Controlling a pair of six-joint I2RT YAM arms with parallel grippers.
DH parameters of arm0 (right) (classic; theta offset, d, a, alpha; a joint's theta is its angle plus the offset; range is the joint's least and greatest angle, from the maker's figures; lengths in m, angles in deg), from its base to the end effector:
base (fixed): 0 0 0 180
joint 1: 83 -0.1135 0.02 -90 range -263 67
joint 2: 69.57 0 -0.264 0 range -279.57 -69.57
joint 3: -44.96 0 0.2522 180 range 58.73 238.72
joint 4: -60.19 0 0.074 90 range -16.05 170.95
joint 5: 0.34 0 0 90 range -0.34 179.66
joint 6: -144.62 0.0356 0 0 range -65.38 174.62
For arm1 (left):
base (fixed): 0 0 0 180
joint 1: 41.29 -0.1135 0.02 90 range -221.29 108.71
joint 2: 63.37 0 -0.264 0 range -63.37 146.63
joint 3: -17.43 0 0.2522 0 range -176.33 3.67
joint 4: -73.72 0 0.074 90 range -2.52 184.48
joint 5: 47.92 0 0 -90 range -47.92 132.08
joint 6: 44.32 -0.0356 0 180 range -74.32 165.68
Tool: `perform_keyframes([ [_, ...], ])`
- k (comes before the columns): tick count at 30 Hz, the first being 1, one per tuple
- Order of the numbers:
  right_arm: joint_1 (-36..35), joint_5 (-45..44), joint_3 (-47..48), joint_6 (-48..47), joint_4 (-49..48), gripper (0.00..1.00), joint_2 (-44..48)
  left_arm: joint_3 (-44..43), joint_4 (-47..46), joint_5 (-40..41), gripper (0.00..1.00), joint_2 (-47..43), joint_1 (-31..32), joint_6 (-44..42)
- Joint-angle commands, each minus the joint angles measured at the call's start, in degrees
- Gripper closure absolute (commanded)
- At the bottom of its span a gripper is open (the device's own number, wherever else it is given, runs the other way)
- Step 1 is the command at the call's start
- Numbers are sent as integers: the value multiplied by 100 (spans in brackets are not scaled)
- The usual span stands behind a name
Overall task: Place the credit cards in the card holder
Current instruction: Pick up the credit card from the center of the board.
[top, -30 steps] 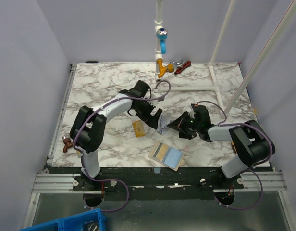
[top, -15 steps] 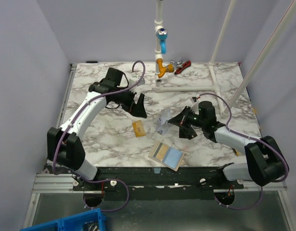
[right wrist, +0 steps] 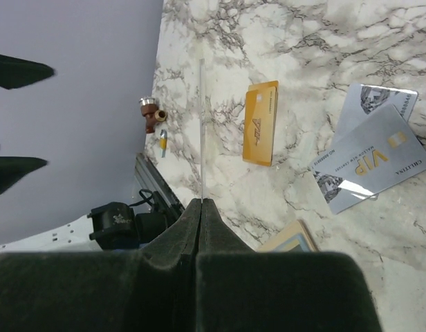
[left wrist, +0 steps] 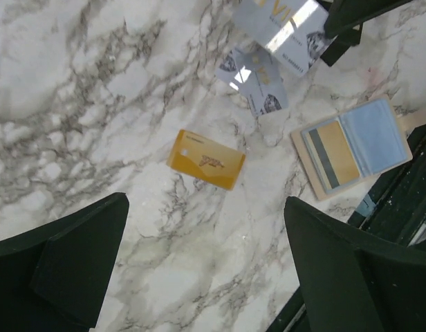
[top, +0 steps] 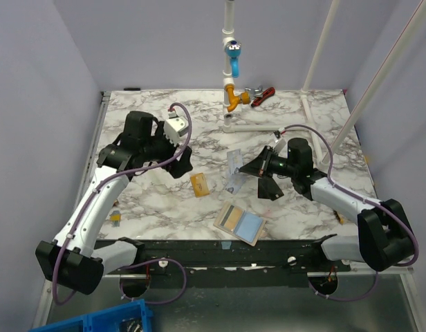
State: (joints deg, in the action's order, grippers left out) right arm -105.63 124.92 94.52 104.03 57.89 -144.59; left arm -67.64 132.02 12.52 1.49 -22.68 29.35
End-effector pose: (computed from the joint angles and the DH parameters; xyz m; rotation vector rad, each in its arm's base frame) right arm 0.2452 0.1245 0.2196 0.0589 2.1830 1.3787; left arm 0.2096 -0.0891 0.3749 0.9217 1.9959 -0.5963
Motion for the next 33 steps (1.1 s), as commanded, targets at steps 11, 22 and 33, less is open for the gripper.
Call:
perform_keyframes([
  [11, -136, 547, 371, 67, -720, 99, 82, 1105, -2812, -2864, 2, 531, -201, 3721],
  [22, -133, 788, 355, 580, -1564, 99, -20, 1520, -4116, -3184, 2, 749, -581, 5011],
  [33, -327, 984, 404, 1393, -2905, 99, -523, 1807, -5802, -3445, 36, 1271, -628, 6292],
])
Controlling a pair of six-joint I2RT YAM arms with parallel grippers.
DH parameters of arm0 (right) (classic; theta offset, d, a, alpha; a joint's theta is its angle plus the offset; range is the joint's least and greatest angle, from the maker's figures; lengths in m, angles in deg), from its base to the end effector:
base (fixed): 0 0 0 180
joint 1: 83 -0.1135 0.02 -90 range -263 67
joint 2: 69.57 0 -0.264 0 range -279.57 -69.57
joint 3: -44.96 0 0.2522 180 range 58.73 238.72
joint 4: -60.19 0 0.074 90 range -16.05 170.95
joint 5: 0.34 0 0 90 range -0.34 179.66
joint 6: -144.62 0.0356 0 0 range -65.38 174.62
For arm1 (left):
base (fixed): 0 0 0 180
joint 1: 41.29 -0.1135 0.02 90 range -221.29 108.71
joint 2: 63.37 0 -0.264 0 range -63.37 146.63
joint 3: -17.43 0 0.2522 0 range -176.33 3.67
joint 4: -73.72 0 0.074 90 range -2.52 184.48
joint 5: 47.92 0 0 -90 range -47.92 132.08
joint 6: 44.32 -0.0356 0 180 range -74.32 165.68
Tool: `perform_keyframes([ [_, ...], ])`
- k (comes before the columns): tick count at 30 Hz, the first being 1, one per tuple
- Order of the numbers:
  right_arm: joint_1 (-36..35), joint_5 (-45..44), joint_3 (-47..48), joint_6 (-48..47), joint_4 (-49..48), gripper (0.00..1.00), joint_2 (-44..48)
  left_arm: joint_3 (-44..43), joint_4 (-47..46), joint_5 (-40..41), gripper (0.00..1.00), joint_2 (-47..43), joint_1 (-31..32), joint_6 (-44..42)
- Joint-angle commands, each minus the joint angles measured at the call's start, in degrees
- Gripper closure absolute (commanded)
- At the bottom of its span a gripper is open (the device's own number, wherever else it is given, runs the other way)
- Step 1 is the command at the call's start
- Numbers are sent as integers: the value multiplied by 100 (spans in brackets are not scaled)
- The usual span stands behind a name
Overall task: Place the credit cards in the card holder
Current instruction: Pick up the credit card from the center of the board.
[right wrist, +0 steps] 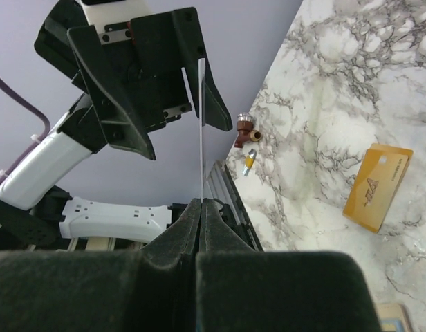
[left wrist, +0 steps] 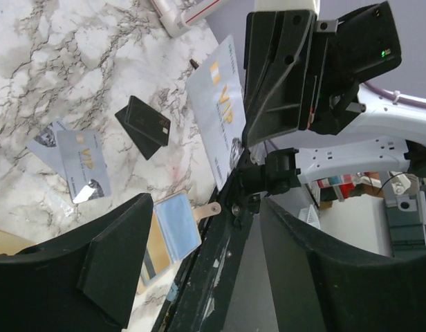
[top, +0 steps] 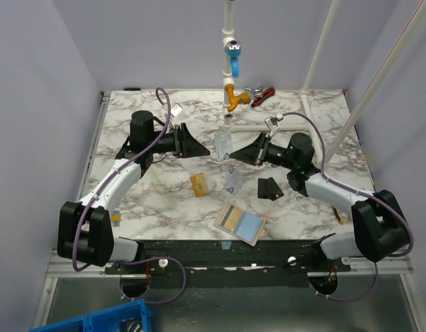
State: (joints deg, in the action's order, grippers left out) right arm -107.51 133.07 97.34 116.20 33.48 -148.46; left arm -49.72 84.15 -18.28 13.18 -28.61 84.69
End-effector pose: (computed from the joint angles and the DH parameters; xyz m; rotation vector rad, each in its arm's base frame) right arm 0.2580 0.1445 0.2603 -0.1058 1.8690 1.6965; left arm 0.2796 -0.0946 0.2980 0.3244 2.0358 -1.5832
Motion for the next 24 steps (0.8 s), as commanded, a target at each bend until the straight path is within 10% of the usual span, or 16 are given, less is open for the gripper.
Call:
perform_keyframes([
  [1, -165, 159, 140, 204, -528, 99, -171, -20, -1062, -423, 39, 133, -34, 816],
  [5, -261, 132, 199, 386, -859, 99, -377, -49, -1324, -608, 52, 252, -37, 1091],
  [24, -432, 79, 166, 356, -806, 99, -288, -76, -829, -465, 57, 74, -38, 637],
])
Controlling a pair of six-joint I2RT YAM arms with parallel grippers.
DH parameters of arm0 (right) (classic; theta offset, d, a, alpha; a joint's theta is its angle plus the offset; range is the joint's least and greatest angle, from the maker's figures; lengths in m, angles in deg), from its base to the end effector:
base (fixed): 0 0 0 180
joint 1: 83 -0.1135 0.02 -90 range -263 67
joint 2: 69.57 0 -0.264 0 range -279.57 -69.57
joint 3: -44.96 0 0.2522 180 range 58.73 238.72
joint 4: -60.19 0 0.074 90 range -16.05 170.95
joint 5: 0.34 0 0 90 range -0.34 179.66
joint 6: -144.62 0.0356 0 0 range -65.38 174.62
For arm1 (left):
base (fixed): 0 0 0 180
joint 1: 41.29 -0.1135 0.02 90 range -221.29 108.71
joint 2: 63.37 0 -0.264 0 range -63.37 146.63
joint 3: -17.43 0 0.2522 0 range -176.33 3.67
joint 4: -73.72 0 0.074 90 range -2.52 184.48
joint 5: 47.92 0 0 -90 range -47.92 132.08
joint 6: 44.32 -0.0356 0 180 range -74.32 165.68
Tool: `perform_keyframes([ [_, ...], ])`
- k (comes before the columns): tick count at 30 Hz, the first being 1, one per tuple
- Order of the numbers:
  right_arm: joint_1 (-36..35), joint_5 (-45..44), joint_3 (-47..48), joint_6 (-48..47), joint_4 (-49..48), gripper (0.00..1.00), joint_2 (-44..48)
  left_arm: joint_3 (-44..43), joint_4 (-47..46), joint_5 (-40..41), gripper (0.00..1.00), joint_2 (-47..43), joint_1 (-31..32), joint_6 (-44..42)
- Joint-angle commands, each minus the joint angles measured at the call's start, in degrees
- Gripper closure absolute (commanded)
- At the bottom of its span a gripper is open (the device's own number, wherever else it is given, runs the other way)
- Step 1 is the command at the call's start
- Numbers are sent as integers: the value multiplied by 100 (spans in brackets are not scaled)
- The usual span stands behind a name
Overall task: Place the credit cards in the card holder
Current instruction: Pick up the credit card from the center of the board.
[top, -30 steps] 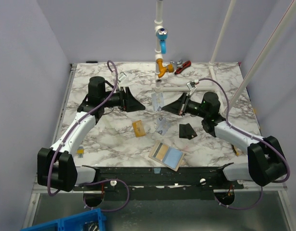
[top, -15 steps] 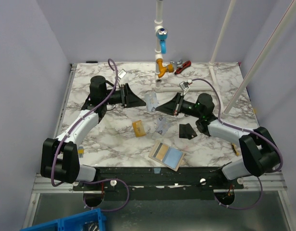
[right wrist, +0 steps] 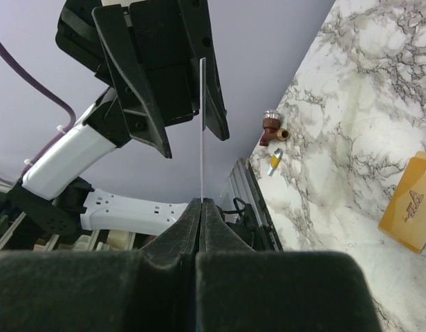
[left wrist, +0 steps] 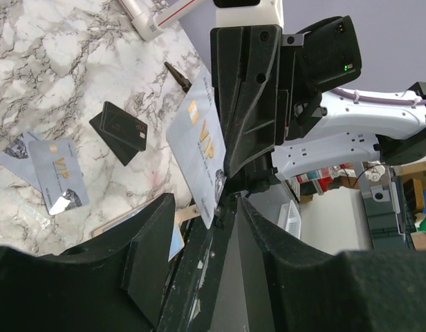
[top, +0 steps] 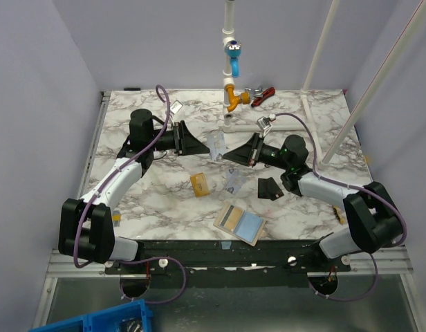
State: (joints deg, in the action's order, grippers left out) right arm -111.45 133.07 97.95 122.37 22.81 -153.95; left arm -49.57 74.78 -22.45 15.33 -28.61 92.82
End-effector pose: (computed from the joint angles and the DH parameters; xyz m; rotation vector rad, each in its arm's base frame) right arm 0.2598 0.1686 0.2553 -0.1336 1.8207 1.8239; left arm 0.2879 -0.0977 0.3015 0.3337 1.9873 -1.7013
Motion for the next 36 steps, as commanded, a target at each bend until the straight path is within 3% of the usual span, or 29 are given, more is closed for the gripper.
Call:
perform_keyframes([
  [1, -37, 88, 97, -254, 261, 99, 266, -82, 26, -62, 58, -136, -38, -96],
  [7, -155, 127, 147, -120, 32, 99, 48, -78, -492, -291, 69, -38, -38, 286],
  [14, -336, 45, 330, -156, 55, 99, -103, -47, -838, -385, 72, -22, -32, 595],
  [16, -350, 11, 357, -161, 47, 99, -122, -25, -823, -370, 79, -53, -38, 572],
  [19, -364, 47, 357, -174, 29, 99, -121, -24, -645, -295, 100, -122, -38, 431],
  [27, -320, 612, 721, -386, 263, 69, -197, -100, -382, -421, 100, -117, -34, 388],
  [36, -227, 907, 1393, -597, 651, 69, -431, 23, -571, -534, 100, -210, -33, 551],
])
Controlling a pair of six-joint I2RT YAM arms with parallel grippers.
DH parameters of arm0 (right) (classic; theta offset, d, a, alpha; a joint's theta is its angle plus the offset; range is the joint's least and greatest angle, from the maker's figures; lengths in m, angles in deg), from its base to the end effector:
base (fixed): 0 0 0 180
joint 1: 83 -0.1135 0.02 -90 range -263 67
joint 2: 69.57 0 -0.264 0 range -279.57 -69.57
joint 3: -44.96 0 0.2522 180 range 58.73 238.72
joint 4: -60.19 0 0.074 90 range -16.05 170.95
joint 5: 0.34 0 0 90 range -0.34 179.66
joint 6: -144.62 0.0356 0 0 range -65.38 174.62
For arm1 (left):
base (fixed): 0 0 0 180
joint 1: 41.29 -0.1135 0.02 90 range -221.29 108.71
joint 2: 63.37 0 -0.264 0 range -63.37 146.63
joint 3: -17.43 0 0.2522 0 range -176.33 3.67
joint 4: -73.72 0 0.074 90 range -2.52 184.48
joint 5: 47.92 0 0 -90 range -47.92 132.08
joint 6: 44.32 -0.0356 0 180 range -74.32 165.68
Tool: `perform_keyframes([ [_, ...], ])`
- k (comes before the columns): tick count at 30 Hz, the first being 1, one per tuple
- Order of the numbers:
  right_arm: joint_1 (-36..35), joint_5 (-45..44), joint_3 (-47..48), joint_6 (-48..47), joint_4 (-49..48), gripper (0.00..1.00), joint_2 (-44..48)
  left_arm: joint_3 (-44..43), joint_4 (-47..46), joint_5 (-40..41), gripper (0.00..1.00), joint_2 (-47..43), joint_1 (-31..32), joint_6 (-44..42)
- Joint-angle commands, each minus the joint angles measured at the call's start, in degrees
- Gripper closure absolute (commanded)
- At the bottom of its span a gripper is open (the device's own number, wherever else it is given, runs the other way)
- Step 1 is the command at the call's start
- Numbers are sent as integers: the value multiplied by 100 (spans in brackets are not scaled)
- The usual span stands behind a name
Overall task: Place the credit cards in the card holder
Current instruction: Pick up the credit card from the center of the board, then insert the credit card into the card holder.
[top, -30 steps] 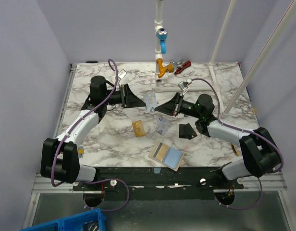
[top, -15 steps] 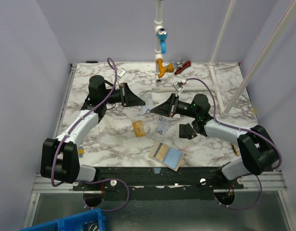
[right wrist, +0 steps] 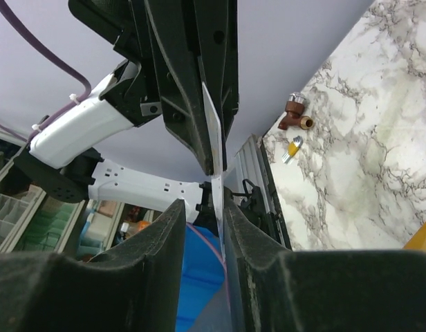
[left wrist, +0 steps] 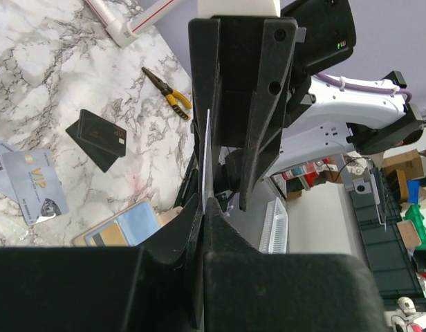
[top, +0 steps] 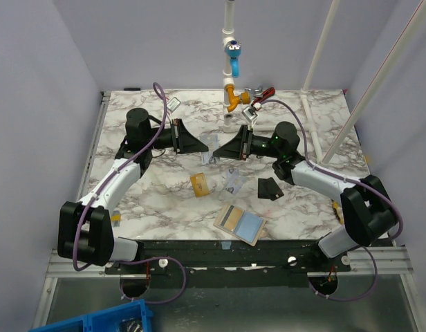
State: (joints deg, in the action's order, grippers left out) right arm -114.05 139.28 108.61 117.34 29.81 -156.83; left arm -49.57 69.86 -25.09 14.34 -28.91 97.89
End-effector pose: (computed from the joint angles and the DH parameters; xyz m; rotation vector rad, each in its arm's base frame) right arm 0.2729 0.1959 0.2876 -0.3719 1.8024 1.8574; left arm 0.2848 -0.0961 0.3141 0.3624 1.9396 -1.7600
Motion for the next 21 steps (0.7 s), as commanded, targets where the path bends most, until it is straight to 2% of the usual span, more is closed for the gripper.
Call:
perform_keyframes([
  [1, 30, 300, 321, -19, -153, 70, -175, 23, -75, -278, 100, -108, 1, 44],
  [5, 29, 321, 281, 257, -531, 74, -329, 25, -29, -349, 100, -95, 63, 3],
  [11, 29, 311, 183, 338, -613, 96, -358, -8, 66, -310, 100, -101, 114, -86],
  [12, 29, 314, 148, 327, -586, 99, -338, -40, 251, -263, 99, -108, 131, -231],
  [13, 31, 297, 114, 289, -477, 99, -304, -91, 569, -176, 91, -115, 153, -403],
  [15, 37, 149, 89, -114, 342, 99, -187, -149, 1138, 97, 78, -163, 230, -869],
  [17, 40, -183, 103, -930, 1873, 99, 12, -176, 1798, 547, 65, -209, 373, -1444],
  [19, 37, -628, -84, -1592, 3316, 99, 265, -188, 2382, 986, 57, -205, 575, -2098],
  [21, 40, -891, -447, -1979, 4148, 99, 540, -239, 2786, 1310, 53, -126, 798, -2651],
])
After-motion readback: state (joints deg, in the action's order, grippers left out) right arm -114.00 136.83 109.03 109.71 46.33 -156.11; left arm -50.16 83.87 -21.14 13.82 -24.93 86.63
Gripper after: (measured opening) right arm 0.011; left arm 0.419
